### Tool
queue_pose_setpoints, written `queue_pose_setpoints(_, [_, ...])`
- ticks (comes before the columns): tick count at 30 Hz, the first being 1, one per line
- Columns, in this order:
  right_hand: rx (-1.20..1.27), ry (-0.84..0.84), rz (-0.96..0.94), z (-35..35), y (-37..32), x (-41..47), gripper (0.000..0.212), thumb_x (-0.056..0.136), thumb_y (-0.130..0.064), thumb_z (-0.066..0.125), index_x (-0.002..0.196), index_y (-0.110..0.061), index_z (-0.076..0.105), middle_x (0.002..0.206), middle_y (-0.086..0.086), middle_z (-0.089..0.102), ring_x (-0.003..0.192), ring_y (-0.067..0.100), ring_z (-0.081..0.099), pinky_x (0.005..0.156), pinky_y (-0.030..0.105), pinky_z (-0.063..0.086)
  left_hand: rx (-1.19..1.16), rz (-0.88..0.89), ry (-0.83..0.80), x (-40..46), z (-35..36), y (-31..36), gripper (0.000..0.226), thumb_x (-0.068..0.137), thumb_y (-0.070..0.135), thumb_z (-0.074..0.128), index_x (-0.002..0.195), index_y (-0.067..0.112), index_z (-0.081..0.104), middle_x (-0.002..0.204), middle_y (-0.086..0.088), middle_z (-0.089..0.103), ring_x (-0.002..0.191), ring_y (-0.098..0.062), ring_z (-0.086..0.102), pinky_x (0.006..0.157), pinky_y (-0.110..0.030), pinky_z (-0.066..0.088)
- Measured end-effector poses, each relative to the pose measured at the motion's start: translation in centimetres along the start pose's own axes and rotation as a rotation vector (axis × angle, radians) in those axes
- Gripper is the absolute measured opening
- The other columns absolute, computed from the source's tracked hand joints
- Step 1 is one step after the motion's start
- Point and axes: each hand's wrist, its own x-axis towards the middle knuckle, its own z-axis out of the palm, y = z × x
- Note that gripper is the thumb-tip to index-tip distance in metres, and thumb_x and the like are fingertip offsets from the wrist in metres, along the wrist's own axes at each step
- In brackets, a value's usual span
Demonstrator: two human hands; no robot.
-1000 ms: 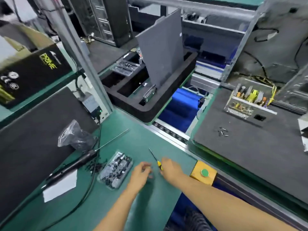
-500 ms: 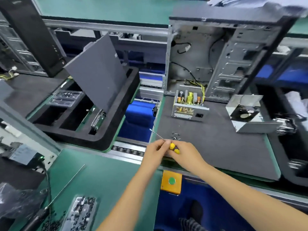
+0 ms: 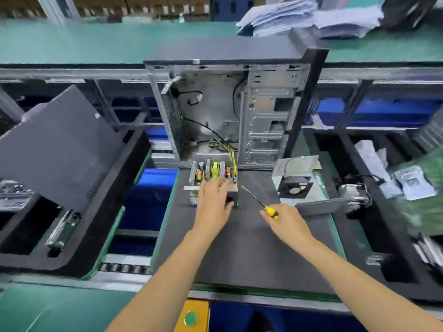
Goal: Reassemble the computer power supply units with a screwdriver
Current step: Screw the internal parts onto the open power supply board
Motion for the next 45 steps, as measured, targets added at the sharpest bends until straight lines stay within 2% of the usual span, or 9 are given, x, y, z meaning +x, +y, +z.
queue_pose_setpoints(2, [-0.012, 0.001, -0.041, -0.7, 0.5, 1.5, 0.045, 0.094, -0.031, 0.053, 0.054, -0.025, 0.033, 0.062, -0.004, 0.039, 0.065, 0.022, 0.042, 0.057, 0.034, 0.033, 0.071, -0.072, -0.063, 1.9, 0.8, -0.6, 0.053, 0.091, 0.036, 0.064, 0.138, 0.020, 0.047, 0.136, -0.002, 0.048, 0.134, -0.020, 0.038, 0.120, -0.042, 0.004])
queue_pose_setpoints(7, [0.084, 0.030, -0.058, -1.8, 1.0, 4.6, 0.029, 0.094, -0.026, 0.052, 0.075, -0.006, 0.062, 0.054, 0.004, 0.049, 0.053, 0.018, 0.044, 0.053, 0.034, 0.037, 0.004, -0.105, -0.076, 3.1, 1.9, -1.1, 0.031, 0.092, 0.040, 0.060, 0.113, 0.017, 0.065, 0.106, 0.000, 0.063, 0.109, -0.022, 0.052, 0.097, -0.030, 0.025])
queue_pose_setpoints(11, [0.178, 0.023, -0.015, -2.1, 0.9, 6.0, 0.026, 0.094, -0.025, 0.053, 0.087, -0.005, 0.068, 0.049, 0.003, 0.057, 0.040, 0.007, 0.054, 0.048, 0.014, 0.042, 0.020, 0.025, -0.194, 2.1, 1.8, 1.4, 0.034, 0.093, 0.043, 0.059, 0.109, 0.015, 0.068, 0.105, -0.002, 0.064, 0.104, -0.023, 0.053, 0.084, -0.031, 0.033])
queue_pose_setpoints(14, [0.140, 0.070, -0.037, -1.7, 0.5, 6.7, 0.027, 0.093, -0.028, 0.057, 0.086, -0.005, 0.069, 0.055, 0.004, 0.061, 0.051, 0.015, 0.058, 0.060, 0.024, 0.045, -0.068, 0.085, -0.264, -0.1, 1.8, 4.1, 0.031, 0.094, 0.036, 0.059, 0.106, 0.009, 0.067, 0.111, -0.006, 0.062, 0.107, -0.026, 0.056, 0.083, -0.036, 0.040])
queue_pose_setpoints(18, [0.028, 0.027, -0.041, -0.9, 0.4, 7.0, 0.023, 0.086, -0.037, 0.066, 0.073, -0.019, 0.059, 0.053, -0.010, 0.050, 0.049, 0.003, 0.047, 0.046, 0.019, 0.031, -0.163, 0.118, -0.363, -2.6, 1.8, 6.5, 0.035, 0.097, 0.039, 0.054, 0.112, 0.010, 0.066, 0.118, -0.003, 0.059, 0.110, -0.023, 0.056, 0.083, -0.040, 0.046])
queue_pose_setpoints(24, [-0.040, 0.010, -0.020, 0.7, 0.4, 6.5, 0.029, 0.080, -0.033, 0.074, 0.084, -0.021, 0.048, 0.069, -0.003, 0.056, 0.063, 0.018, 0.052, 0.053, 0.031, 0.036, -0.472, -0.307, -0.024, -1.1, -0.7, 2.4, 0.021, 0.093, 0.034, 0.063, 0.089, 0.013, 0.065, 0.089, 0.001, 0.059, 0.080, -0.017, 0.056, 0.077, -0.038, 0.048])
queue_pose_setpoints(30, [-0.132, 0.091, -0.019, 1.4, 0.7, 6.5, 0.032, 0.083, -0.030, 0.072, 0.091, -0.020, 0.042, 0.074, -0.003, 0.057, 0.067, 0.020, 0.054, 0.056, 0.035, 0.045, -0.461, -0.551, -0.286, -0.1, 0.1, -2.7, 0.031, 0.090, 0.040, 0.065, 0.088, 0.009, 0.064, 0.081, -0.007, 0.065, 0.080, -0.021, 0.060, 0.074, -0.036, 0.052])
queue_pose_setpoints(36, [-0.139, 0.002, 0.038, 1.3, 0.9, 7.4, 0.024, 0.085, -0.030, 0.070, 0.094, -0.012, 0.056, 0.075, 0.003, 0.054, 0.071, 0.028, 0.055, 0.057, 0.031, 0.038, -0.313, -0.442, -0.243, 0.4, 0.1, -2.5, 0.055, 0.088, 0.028, 0.063, 0.048, 0.014, 0.028, 0.042, 0.002, 0.023, 0.047, -0.017, 0.021, 0.043, -0.029, 0.018])
queue_pose_setpoints(45, [-0.197, 0.006, -0.014, 1.5, 1.1, 7.8, 0.018, 0.088, -0.021, 0.066, 0.082, -0.015, 0.050, 0.063, -0.005, 0.046, 0.062, 0.020, 0.047, 0.051, 0.030, 0.028, -0.321, -0.449, -0.255, 0.7, 0.3, -2.4, 0.055, 0.090, 0.027, 0.062, 0.048, 0.013, 0.029, 0.044, 0.000, 0.025, 0.046, -0.017, 0.020, 0.047, -0.030, 0.024])
